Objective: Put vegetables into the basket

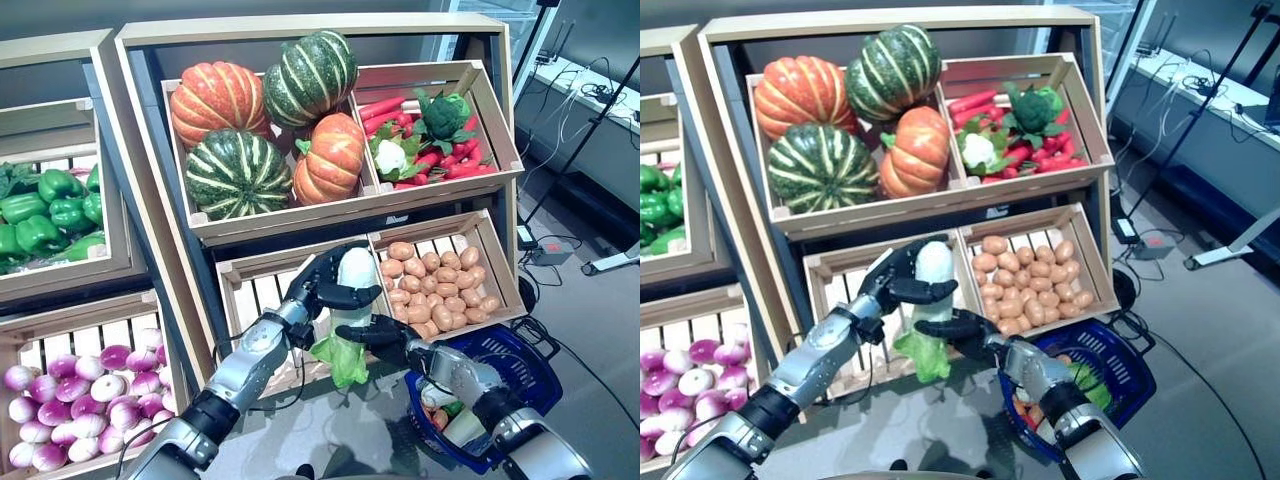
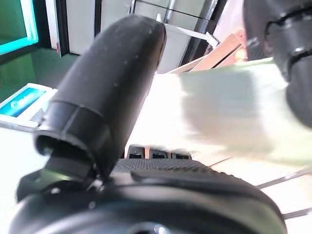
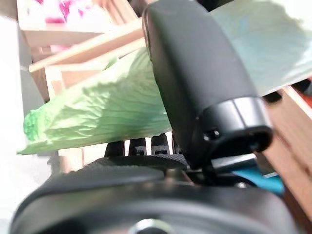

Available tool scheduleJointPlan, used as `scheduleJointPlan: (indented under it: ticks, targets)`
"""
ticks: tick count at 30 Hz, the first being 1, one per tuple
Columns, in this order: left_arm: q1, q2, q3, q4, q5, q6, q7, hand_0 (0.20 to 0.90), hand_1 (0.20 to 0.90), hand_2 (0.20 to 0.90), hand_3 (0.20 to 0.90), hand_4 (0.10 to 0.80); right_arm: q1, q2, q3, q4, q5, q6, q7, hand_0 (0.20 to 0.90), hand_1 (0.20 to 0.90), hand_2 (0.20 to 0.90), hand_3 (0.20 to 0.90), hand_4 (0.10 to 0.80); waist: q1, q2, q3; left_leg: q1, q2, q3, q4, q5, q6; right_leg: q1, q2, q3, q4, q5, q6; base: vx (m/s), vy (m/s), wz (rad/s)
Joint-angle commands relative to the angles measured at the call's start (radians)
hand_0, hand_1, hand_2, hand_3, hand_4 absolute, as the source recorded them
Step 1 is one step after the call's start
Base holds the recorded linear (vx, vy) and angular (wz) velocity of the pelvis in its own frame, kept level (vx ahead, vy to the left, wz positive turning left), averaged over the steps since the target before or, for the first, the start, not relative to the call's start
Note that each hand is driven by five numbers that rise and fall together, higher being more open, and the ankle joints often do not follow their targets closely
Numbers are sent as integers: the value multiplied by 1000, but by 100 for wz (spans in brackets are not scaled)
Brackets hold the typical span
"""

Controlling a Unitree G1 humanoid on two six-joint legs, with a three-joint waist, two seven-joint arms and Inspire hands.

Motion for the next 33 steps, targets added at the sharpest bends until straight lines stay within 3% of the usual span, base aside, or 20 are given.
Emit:
scheduleJointPlan:
  ticks: [1, 10, 24, 27, 33]
  targets:
    - [-43, 1, 123, -46, 45, -131, -12, 900, 900, 900, 900, 800, -20, -76, -96, 6, 6, -105, 0, 300, 300, 300, 300, 400, 7, -14, -69, -8, -43, 24, 1, -30, 17, -3, -20, 27, 2, 57, -20, 3, 3, -4]
    - [-22, 62, 218, 17, 82, -149, 3, 900, 900, 900, 900, 800, 64, -161, -223, 157, -35, -115, 23, 300, 300, 300, 300, 400, -4, -15, -57, -8, -39, 35, 1, -31, 14, -7, -18, 35, 2, 61, -15, 2, -1, -3]
    - [34, 1, 233, 109, 88, -110, 36, 900, 900, 900, 900, 800, 78, -189, -460, 251, 166, -218, -172, 300, 300, 300, 300, 400, -14, -8, -25, 14, -41, 54, 1, -44, 17, -2, -14, 48, 5, 62, -16, 10, -20, -4]
    - [43, -8, 215, 127, 79, -105, 45, 900, 900, 900, 900, 800, 42, -205, -507, 322, 186, -213, -245, 300, 300, 300, 300, 400, -4, -4, 13, -5, -40, 70, 63, -58, 20, -22, -22, 39, 73, 39, -22, -31, -38, -7]
    - [-16, 0, 164, 154, 39, -139, 58, 900, 900, 900, 900, 800, -94, -266, -483, 378, 179, -234, -369, 300, 300, 300, 300, 400, 9, 0, 154, -171, -42, 71, 309, -120, 20, -157, -46, 14, 281, -22, -44, -219, -46, -4]
